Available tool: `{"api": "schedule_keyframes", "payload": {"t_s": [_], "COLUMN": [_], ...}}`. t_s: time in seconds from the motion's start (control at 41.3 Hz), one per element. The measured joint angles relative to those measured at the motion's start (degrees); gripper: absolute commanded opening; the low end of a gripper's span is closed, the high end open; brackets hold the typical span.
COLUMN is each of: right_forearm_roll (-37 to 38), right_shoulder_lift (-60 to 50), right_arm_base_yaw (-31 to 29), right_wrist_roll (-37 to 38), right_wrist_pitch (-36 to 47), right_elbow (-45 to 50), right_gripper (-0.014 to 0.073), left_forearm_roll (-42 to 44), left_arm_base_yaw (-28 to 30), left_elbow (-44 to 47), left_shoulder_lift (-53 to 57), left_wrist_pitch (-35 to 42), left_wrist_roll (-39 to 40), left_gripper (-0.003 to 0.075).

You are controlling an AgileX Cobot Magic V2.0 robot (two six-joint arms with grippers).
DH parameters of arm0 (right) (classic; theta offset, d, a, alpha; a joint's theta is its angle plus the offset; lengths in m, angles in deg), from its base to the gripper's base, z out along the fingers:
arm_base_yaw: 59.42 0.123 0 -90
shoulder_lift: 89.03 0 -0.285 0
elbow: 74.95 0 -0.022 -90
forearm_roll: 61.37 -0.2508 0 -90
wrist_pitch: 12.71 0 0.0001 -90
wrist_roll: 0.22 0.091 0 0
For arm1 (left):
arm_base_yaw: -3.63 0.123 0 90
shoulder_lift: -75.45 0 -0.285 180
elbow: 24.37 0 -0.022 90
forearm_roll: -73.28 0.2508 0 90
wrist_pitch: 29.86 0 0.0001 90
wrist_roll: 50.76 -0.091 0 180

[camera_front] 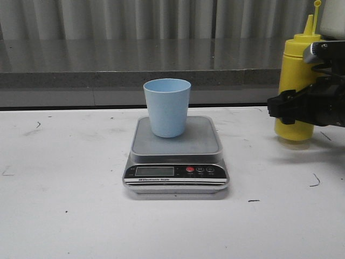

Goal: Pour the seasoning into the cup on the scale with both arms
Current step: 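Bring the yellow bottle back down upright onto the table, then open the right gripper and withdraw it from the bottle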

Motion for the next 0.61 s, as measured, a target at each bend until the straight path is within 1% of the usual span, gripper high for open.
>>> {"api": "schedule_keyframes", "payload": {"t_s": [0.169, 0.218, 0.29, 0.387, 0.46, 0.605], "right_forearm_roll": [0.13, 0.13, 0.22, 0.45, 0.42, 0.42], "right_shoulder_lift": [3.16, 3.28, 3.28, 3.28, 3.28, 2.89], "right_arm_base_yaw": [0.0, 0.0, 0.0, 0.0, 0.0, 0.0], "right_wrist_roll": [0.33, 0.33, 0.33, 0.33, 0.37, 0.37], "right_wrist_pitch": [0.26, 0.7, 0.7, 0.7, 1.13, 0.6], "right_elbow": [-1.55, -1.67, -1.67, -1.67, -1.67, -1.54], "right_gripper": [0.0332, 0.0351, 0.0442, 0.0598, 0.0667, 0.0646], "left_forearm_roll": [0.0, 0.0, 0.0, 0.0, 0.0, 0.0], "left_arm_base_yaw": [0.0, 0.0, 0.0, 0.0, 0.0, 0.0], "left_elbow": [0.0, 0.0, 0.0, 0.0, 0.0, 0.0], "left_shoulder_lift": [0.0, 0.0, 0.0, 0.0, 0.0, 0.0], "left_wrist_pitch": [0.0, 0.0, 0.0, 0.0, 0.0, 0.0], "left_wrist_roll": [0.0, 0.0, 0.0, 0.0, 0.0, 0.0], "left_gripper": [0.0421, 0.0421, 0.0421, 0.0421, 0.0421, 0.0421]}}
